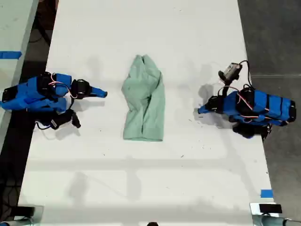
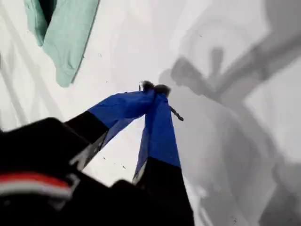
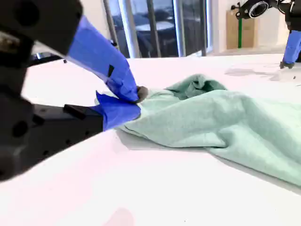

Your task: Fold t shirt

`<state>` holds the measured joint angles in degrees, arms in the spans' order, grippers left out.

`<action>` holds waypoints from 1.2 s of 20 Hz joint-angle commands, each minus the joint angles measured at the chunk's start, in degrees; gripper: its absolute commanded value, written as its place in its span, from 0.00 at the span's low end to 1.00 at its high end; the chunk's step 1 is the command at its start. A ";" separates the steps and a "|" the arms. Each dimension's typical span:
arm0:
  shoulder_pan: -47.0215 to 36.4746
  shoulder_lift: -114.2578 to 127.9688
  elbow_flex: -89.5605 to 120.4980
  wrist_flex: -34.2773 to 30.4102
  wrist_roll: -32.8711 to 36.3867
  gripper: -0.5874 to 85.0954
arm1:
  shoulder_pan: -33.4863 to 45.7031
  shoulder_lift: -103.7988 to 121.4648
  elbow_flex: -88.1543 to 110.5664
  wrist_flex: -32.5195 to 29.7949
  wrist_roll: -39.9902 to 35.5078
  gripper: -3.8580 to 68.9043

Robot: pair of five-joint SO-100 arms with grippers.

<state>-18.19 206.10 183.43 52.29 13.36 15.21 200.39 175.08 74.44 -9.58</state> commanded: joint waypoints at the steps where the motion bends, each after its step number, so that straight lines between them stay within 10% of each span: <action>1: 0.53 0.44 0.35 -1.14 -3.78 0.01 | 2.37 0.62 2.46 -0.70 6.94 0.08; 14: 1.14 0.00 0.26 -1.85 -5.45 0.01 | 0.44 0.62 1.23 1.67 12.13 0.08; 24: 22.32 -92.64 -61.70 -4.92 -22.24 0.25 | -16.35 -81.65 -59.59 -11.87 15.91 0.30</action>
<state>1.49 126.91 136.14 44.03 -7.47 1.14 124.72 123.49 66.36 6.06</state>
